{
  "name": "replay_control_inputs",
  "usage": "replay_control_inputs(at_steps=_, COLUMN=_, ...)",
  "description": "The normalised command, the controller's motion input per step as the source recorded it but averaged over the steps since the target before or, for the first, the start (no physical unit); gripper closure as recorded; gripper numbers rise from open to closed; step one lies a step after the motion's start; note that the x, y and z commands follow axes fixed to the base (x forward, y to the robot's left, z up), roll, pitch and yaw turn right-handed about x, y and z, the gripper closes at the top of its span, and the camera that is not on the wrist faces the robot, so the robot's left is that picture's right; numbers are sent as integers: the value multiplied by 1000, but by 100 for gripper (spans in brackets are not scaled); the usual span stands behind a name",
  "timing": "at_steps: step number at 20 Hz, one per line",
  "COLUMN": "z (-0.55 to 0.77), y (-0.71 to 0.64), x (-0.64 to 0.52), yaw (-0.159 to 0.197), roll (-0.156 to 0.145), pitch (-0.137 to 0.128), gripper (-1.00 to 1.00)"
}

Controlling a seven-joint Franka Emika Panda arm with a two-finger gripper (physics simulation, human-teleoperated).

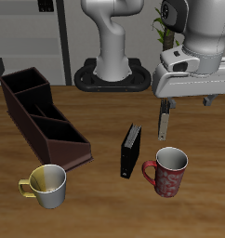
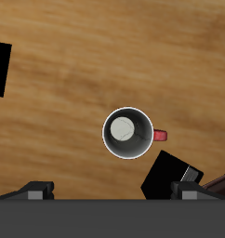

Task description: Place the red mug into the right desk caddy's right compartment

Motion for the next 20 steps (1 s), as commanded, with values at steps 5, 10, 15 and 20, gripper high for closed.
replay_control_inputs(at_steps=5, z=-196, y=-55, x=258, yaw=33, roll=-6, pitch=-16, gripper=-100)
replay_control_inputs(at_steps=10, z=-225, y=27, x=82, yaw=-13, roll=10, pitch=9, gripper=-100)
replay_control_inputs(at_steps=15, z=-197, y=105, x=-3, yaw=21, roll=13, pitch=-5, gripper=-100)
replay_control_inputs(at_steps=20, z=-211, y=30, x=4, yaw=-26, roll=-5, pitch=14, gripper=-100)
